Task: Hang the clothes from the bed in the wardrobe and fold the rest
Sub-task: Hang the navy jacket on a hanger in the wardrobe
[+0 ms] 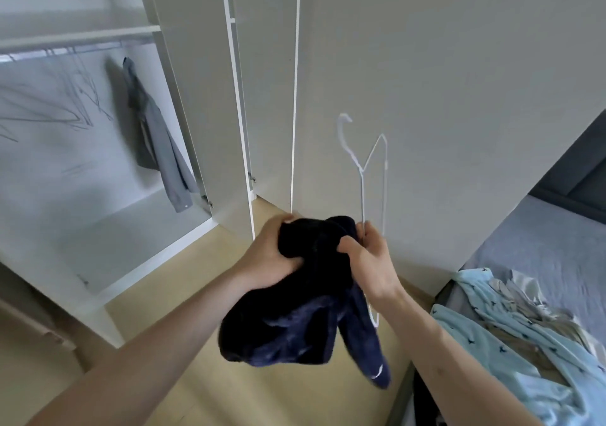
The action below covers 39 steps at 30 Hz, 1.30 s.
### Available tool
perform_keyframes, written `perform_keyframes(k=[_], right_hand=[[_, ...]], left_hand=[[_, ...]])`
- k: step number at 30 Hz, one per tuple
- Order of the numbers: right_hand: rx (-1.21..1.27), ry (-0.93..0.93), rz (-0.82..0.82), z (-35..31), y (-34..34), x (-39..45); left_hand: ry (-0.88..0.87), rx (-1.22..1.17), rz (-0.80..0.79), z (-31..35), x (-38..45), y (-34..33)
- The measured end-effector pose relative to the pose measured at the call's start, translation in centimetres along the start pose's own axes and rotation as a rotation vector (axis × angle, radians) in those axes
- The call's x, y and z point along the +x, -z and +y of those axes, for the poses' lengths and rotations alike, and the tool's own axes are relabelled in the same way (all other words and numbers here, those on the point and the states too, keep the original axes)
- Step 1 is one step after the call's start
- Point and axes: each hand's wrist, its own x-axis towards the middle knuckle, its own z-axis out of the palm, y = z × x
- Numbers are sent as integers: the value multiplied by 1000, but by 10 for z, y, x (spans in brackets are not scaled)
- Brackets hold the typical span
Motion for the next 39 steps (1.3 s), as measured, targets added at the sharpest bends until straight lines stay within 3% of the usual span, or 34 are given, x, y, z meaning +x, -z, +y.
perform_keyframes(k=[3,8,17,22,26,30,35,39], right_hand=[[-117,37,-73,-6,4,4],[-275,12,12,0,43,11],[-561,-3,278,31,110,5],[-718,-126,332,50,129,0],[-744,-193,292,55,134,-1],[-747,-167,248,40,130,-2],[-620,-11,14,9,135,-26],[-722,39,-52,-7,136,-41]], left_hand=[[-65,394,67,-27,7,-20],[163,547,149,-61,16,-11],[424,494,-14,-83,22,4],[615,-252,-171,-44,32,15],[581,-472,-179,-5,37,24],[491,-336,-81,13,44,28],[425,-134,-34,-6,44,35],[424,-29,33,-23,46,51]])
